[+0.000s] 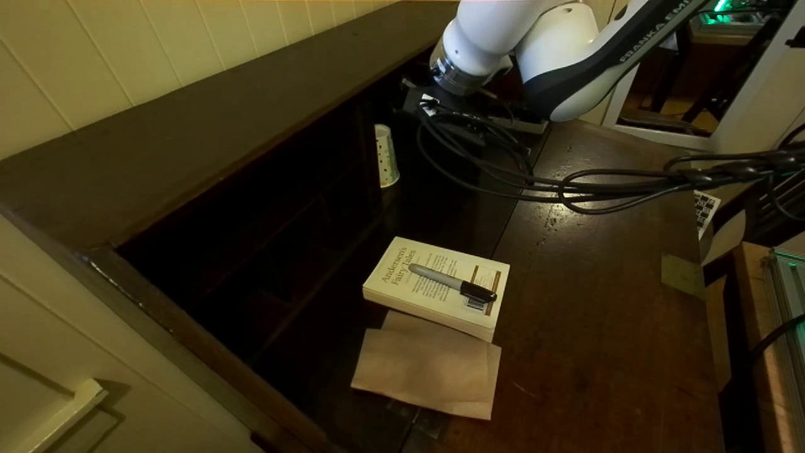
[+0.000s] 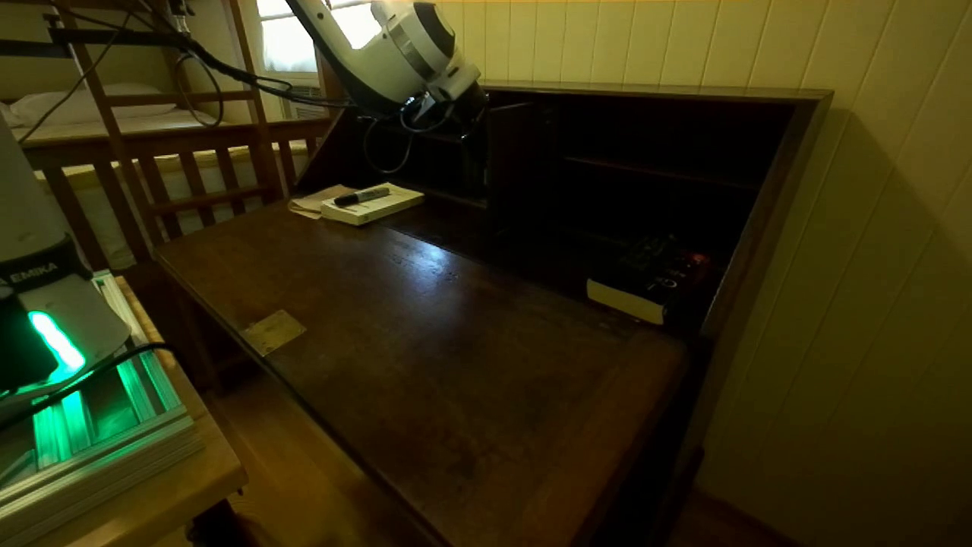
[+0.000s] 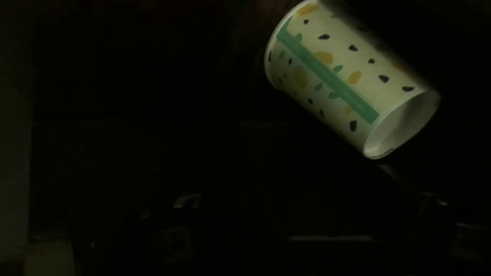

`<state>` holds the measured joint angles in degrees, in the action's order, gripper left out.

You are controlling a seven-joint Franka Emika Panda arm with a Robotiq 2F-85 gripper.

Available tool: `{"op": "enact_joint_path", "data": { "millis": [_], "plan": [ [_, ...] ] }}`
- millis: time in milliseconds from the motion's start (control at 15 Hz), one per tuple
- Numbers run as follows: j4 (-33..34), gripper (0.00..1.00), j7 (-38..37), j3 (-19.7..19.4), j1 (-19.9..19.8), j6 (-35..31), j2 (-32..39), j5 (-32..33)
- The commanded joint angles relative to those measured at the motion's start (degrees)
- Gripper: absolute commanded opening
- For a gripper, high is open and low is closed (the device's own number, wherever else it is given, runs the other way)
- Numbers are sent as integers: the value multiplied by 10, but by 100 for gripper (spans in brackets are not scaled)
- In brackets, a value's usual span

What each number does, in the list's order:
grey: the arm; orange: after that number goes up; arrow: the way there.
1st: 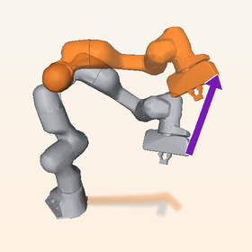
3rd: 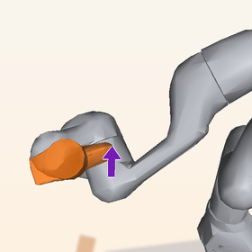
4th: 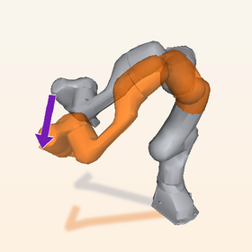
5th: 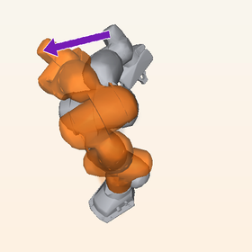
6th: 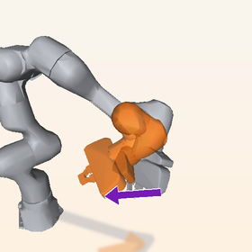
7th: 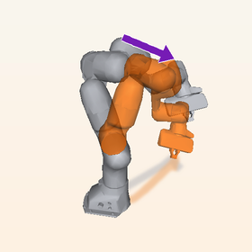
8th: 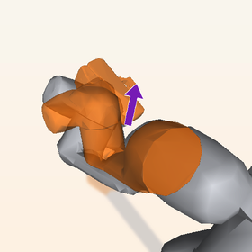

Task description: Open the top cabinet door then place the coffee cup on top of the cabinet and close the cabinet door.

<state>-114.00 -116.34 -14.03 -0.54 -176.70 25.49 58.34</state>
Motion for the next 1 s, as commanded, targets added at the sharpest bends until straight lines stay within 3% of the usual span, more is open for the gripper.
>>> {"op": "enact_joint_path", "data": {
  "millis": [0,333,400,533,600,800,933],
  "plan": [
    [21,100,-18,-6,0,-41,25,1],
    [26,98,-13,-1,-5,-68,37,-8],
    [26,84,-12,-1,-5,-72,38,-9],
    [29,66,-11,-1,-6,-77,42,-10],
    [29,63,-11,0,-6,-79,43,-11],
    [28,62,-10,0,-7,-80,45,-13],
    [28,73,-9,1,-7,-80,45,-14]
  ]
}}
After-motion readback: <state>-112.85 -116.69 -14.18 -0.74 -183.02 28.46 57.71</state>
